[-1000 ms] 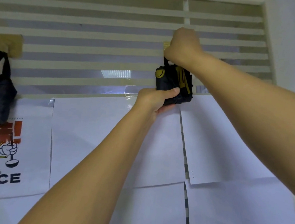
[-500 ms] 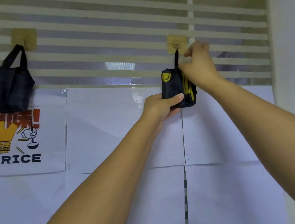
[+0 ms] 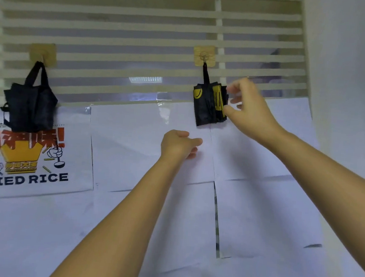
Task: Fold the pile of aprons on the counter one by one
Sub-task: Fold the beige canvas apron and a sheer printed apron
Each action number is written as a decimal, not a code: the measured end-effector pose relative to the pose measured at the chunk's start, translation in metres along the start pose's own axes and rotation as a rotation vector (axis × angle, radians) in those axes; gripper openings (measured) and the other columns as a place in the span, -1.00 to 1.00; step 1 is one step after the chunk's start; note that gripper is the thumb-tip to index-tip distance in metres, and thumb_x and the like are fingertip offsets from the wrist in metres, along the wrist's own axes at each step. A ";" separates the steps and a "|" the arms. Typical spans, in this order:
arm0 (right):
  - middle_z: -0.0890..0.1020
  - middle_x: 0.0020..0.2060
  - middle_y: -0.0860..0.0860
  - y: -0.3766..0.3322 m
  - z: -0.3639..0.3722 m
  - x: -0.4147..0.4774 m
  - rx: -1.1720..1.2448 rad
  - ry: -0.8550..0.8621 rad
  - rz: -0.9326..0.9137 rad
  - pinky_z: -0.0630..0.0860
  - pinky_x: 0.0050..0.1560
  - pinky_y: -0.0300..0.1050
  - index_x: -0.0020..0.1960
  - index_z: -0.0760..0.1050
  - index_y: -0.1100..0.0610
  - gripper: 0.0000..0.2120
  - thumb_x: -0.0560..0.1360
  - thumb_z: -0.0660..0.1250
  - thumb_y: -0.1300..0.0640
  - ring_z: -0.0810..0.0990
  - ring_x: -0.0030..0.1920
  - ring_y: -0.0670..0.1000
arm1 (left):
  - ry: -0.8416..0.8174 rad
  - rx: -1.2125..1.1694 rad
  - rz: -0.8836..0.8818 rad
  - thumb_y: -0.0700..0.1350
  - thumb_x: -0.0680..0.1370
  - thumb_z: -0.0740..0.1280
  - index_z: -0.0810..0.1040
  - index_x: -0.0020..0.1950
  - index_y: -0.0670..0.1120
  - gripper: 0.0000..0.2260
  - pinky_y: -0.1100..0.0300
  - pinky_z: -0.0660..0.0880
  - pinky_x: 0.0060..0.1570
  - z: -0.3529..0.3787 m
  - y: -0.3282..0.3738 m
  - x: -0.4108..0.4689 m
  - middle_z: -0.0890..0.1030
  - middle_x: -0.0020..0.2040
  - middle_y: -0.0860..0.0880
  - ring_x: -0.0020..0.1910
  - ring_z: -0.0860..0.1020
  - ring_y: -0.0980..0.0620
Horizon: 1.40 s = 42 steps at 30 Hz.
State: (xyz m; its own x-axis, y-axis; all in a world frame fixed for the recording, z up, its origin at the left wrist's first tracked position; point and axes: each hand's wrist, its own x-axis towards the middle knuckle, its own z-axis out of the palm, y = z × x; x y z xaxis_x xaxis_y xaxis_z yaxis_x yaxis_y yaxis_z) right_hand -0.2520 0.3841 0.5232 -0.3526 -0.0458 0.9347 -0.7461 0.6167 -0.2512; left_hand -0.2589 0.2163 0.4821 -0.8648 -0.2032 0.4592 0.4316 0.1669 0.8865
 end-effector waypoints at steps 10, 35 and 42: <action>0.31 0.07 -0.02 0.010 0.042 -0.195 -0.056 -0.379 0.078 0.34 -0.29 -0.35 0.11 0.38 0.11 -0.54 0.34 0.15 0.53 0.36 -0.30 -0.14 | -0.062 0.345 0.058 -0.19 0.44 0.47 0.39 -0.13 -0.04 -0.75 0.45 0.34 -0.40 -0.048 -0.127 -0.163 0.45 -0.34 0.04 -0.47 0.38 0.23; -0.14 0.53 0.09 -0.082 0.185 -0.620 -0.038 -1.387 0.181 -0.14 0.48 0.19 0.54 -0.09 -0.13 0.01 0.31 0.45 -0.25 -0.17 0.52 0.20 | -0.091 0.877 -0.784 0.07 0.33 0.54 0.41 0.27 -0.01 -0.41 -0.03 0.33 0.30 -0.227 -0.424 -0.498 0.33 0.30 -0.13 0.35 0.29 -0.12; -0.34 0.51 0.08 -0.098 0.232 -0.657 -0.174 -1.598 0.266 0.00 0.45 0.31 0.52 0.00 -0.25 -0.34 0.55 0.28 -0.01 -0.27 0.50 0.27 | -0.367 0.967 -0.622 0.15 0.52 0.29 -0.02 0.56 0.11 -0.28 -0.29 0.01 0.42 -0.217 -0.435 -0.498 -0.23 0.56 -0.05 0.52 -0.27 -0.17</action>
State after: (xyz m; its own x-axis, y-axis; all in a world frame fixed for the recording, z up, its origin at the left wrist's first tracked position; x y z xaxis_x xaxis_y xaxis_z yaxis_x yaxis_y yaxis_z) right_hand -0.0780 0.1711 -0.1245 -0.7305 -0.5840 -0.3540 -0.5418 0.8112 -0.2202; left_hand 0.0400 0.0357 -0.1204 -0.9458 -0.2446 -0.2137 -0.3190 0.8233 0.4695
